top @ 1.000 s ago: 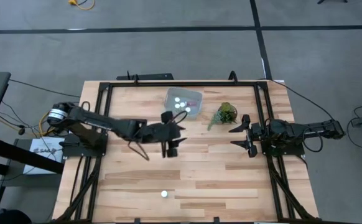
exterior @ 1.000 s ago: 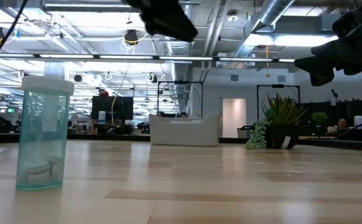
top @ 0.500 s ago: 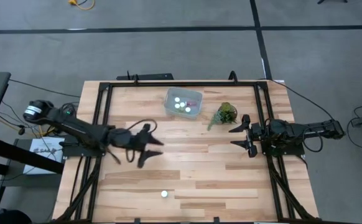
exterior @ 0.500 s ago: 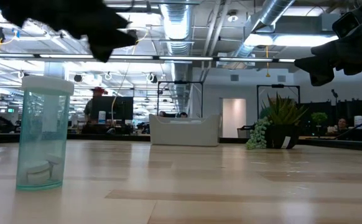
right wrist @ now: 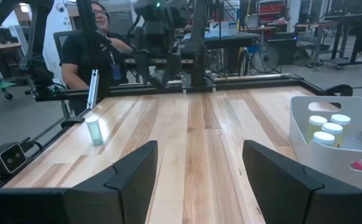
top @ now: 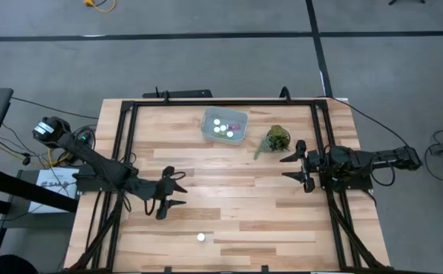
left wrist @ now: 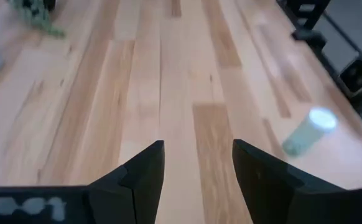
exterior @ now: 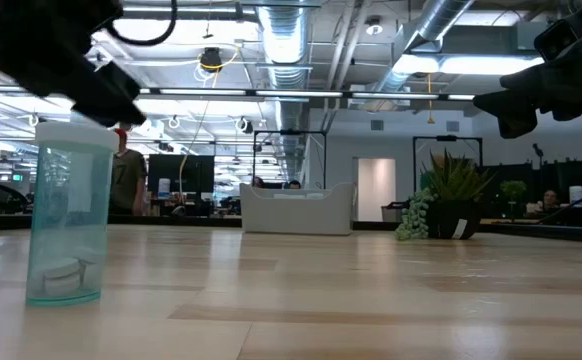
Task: Pick and place pill bottles into a basket
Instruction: Put the blue pill bottle into the gray bin
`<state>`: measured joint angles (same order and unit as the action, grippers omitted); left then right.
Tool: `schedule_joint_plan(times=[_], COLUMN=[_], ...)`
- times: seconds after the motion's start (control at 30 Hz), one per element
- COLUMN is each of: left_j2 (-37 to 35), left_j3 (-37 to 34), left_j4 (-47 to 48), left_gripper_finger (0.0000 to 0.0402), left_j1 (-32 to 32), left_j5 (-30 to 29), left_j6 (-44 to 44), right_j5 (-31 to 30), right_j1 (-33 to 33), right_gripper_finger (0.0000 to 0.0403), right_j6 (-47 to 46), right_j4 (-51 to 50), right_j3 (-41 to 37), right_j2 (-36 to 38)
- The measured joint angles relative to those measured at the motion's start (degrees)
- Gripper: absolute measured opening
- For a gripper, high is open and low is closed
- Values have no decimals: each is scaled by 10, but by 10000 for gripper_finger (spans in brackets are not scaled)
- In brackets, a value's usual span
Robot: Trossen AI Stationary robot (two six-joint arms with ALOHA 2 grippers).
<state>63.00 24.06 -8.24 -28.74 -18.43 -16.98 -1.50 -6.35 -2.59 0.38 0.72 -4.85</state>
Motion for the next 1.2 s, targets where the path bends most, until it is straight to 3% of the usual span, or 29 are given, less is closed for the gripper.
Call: schedule_joint_plan(times=[0.27, 0.5, 0.73, 0.97, 1.2], left_j2=[0, 16, 134, 282, 380], left_j3=[-82, -87, -37, 51, 138], left_j4=[-69, -94, -110, -138, -137], left_gripper_finger=[178, 178, 178, 178, 178], left_j1=[-56, -93, -119, -124, -124], left_j5=[-46, -55, -30, 1, 49], left_j6=[-78, -110, -128, -106, -90], right_j5=[0, 0, 0, 0, 0], right_j1=[0, 0, 0, 0, 0], right_gripper_finger=[230, 230, 230, 230, 230], right_j6=[0, 0, 0, 0, 0], right_j4=[0, 0, 0, 0, 0], right_j3=[0, 0, 0, 0, 0], right_j2=[0, 0, 0, 0, 0])
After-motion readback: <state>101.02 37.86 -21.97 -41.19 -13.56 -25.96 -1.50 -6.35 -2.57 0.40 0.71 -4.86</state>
